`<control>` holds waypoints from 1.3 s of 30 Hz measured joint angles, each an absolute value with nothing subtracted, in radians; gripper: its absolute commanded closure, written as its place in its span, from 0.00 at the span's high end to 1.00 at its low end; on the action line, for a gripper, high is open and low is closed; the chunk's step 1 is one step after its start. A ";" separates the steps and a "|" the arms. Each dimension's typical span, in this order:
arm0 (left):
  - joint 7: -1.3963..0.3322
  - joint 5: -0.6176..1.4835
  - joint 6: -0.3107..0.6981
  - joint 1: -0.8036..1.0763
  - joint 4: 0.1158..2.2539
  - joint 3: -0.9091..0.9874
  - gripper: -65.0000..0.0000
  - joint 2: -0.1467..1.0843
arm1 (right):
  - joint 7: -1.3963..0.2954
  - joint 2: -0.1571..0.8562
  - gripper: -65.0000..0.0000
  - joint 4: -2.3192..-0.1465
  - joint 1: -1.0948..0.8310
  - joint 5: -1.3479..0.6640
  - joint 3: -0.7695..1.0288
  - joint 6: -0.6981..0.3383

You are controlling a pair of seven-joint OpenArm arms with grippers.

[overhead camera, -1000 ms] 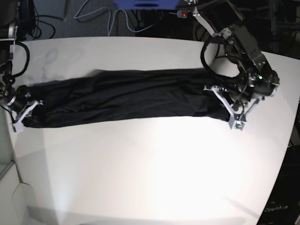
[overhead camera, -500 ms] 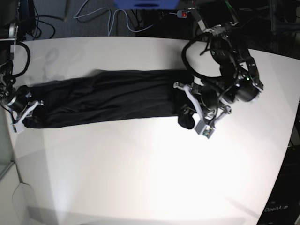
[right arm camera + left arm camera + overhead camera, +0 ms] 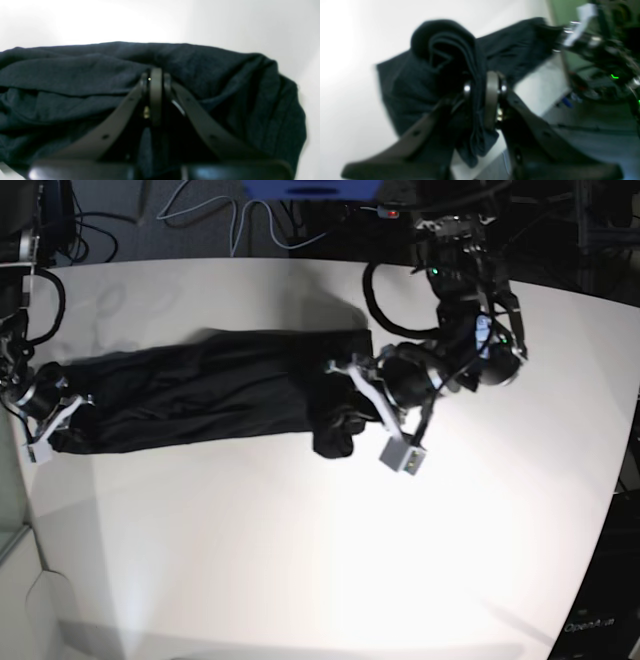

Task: Fold the T-shirt properly
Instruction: 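Carry the folded end across the strip toward the right gripper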

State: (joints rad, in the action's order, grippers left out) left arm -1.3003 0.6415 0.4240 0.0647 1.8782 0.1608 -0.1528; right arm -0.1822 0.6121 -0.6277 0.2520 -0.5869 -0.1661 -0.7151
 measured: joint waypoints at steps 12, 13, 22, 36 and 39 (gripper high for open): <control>-1.151 0.641 0.085 0.055 1.822 -0.070 0.03 -0.150 | -0.182 0.612 0.00 -0.628 0.252 -0.588 -0.166 -0.717; -1.148 0.639 0.041 0.048 1.813 -0.080 0.03 -0.149 | -0.182 0.612 0.00 -0.628 0.252 -0.588 -0.166 -0.717; -1.140 0.640 -0.269 -0.011 1.789 -0.157 0.03 -0.133 | -0.182 0.612 0.00 -0.628 0.252 -0.587 -0.166 -0.715; -1.132 0.651 -0.639 -0.124 1.750 -0.371 0.03 -0.114 | -0.182 0.612 0.00 -0.628 0.252 -0.588 -0.166 -0.717; -1.132 0.646 -0.659 -0.137 1.707 -0.371 0.03 -0.114 | -0.182 0.612 0.00 -0.628 0.251 -0.587 -0.166 -0.717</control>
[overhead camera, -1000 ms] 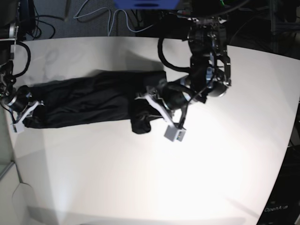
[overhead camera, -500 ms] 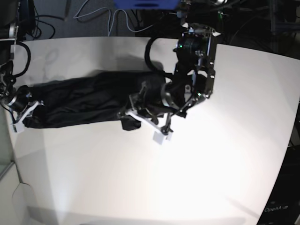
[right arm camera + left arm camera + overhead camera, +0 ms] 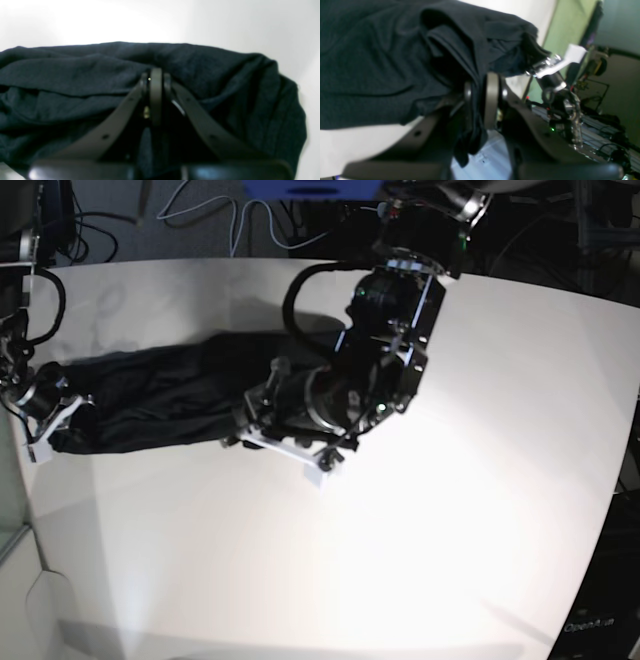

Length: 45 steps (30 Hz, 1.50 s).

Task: Fold the T-shirt properly
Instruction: 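Carry the folded end across the strip toward the right gripper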

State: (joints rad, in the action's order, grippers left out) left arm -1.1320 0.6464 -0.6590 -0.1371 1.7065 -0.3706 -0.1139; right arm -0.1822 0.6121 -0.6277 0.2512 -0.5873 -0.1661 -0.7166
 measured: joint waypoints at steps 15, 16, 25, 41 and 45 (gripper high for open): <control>-0.946 0.656 -0.664 -0.199 1.495 -0.513 0.03 -0.144 | -0.182 0.612 0.00 -0.628 0.251 -0.588 -0.166 -0.717; -0.937 0.656 -0.666 -0.211 1.476 -0.514 0.03 -0.142 | -0.183 0.612 0.00 -0.628 0.251 -0.588 -0.166 -0.717; -0.927 0.670 -0.663 -0.260 1.453 -0.534 0.03 -0.142 | -0.182 0.612 0.00 -0.628 0.249 -0.591 -0.166 -0.717; -0.857 0.787 -0.666 -0.318 1.448 -0.624 0.03 -0.142 | -0.157 0.616 0.00 -0.630 0.252 -0.600 -0.220 -0.714; -0.855 0.786 -0.666 -0.319 1.448 -0.624 0.03 -0.141 | -0.156 0.615 0.00 -0.630 0.252 -0.610 -0.223 -0.714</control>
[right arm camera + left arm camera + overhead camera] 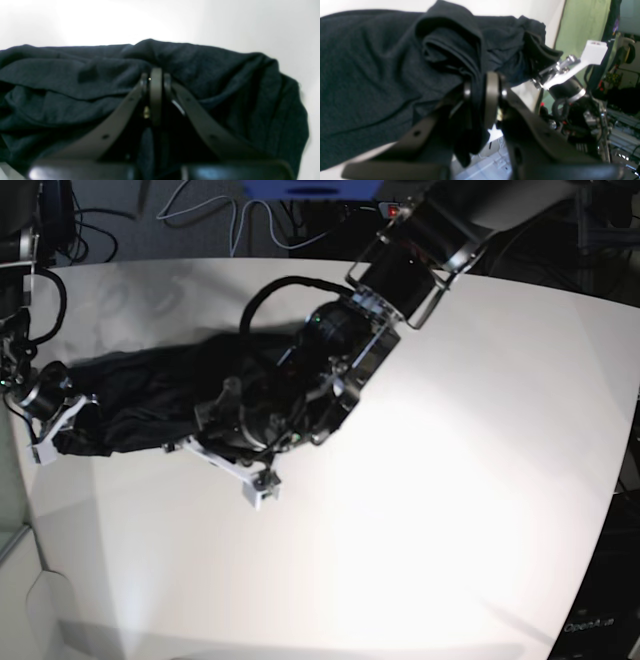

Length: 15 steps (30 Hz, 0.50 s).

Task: Fold the T-shirt properly
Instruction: 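Carry the folded end across the strip toward the right gripper, then lower the folded end onto the strip with the left gripper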

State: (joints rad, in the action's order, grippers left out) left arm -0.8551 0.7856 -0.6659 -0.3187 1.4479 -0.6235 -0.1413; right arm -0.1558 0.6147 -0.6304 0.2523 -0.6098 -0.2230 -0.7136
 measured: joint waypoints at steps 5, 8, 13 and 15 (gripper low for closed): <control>-0.855 0.786 -0.661 -0.319 1.448 -0.640 0.03 -0.141 | -0.152 0.603 0.00 -0.630 0.254 -0.614 -0.223 -0.714; -0.856 0.786 -0.659 -0.319 1.448 -0.661 0.03 -0.141 | -0.152 0.601 0.00 -0.630 0.255 -0.614 -0.223 -0.714; -0.856 0.787 -0.659 -0.319 1.448 -0.680 0.03 -0.142 | -0.152 0.601 0.00 -0.630 0.255 -0.614 -0.223 -0.714; -0.855 0.786 -0.659 -0.319 1.448 -0.680 0.03 -0.141 | -0.152 0.601 0.00 -0.630 0.255 -0.614 -0.223 -0.714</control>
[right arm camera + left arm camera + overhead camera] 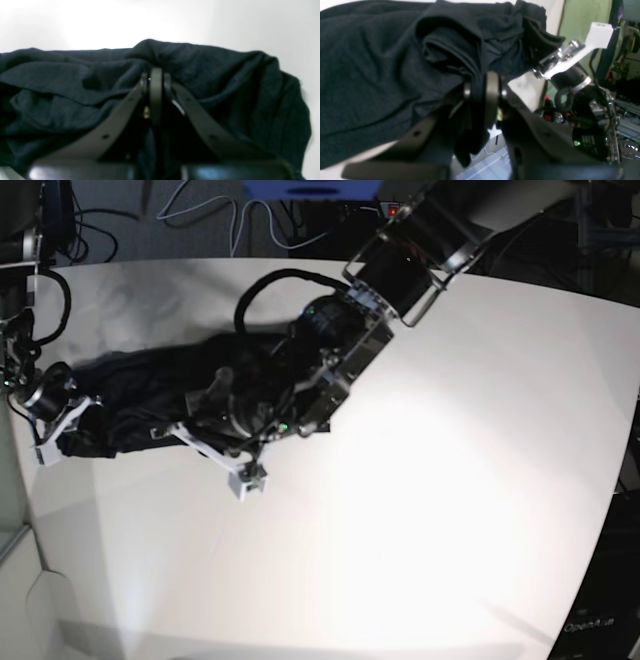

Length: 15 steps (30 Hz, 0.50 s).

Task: Fold the T-shirt properly
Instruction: 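Lower the folded end onto the strip with the left gripper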

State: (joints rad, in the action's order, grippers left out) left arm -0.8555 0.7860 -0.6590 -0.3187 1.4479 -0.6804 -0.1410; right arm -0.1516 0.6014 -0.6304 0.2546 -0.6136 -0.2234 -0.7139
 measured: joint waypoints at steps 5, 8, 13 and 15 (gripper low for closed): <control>-0.856 0.787 -0.659 -0.319 1.448 -0.683 0.16 -0.141 | -0.152 0.601 0.00 -0.630 0.255 -0.614 -0.223 -0.714; -0.855 0.791 -0.659 -0.319 1.454 -0.684 0.48 -0.140 | -0.152 0.601 0.00 -0.630 0.255 -0.614 -0.223 -0.714; -0.856 0.790 -0.555 -0.318 1.580 -0.738 0.77 -0.137 | -0.152 0.601 0.00 -0.631 0.255 -0.612 -0.223 -0.714; -0.839 0.802 -0.507 -0.316 1.643 -0.755 0.77 -0.138 | -0.152 0.601 0.00 -0.631 0.255 -0.612 -0.223 -0.714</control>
State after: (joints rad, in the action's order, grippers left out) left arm -0.8391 0.8021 -0.5068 -0.3161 1.6428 -0.7551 -0.1375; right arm -0.1516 0.6006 -0.6312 0.2546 -0.6121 -0.2234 -0.7139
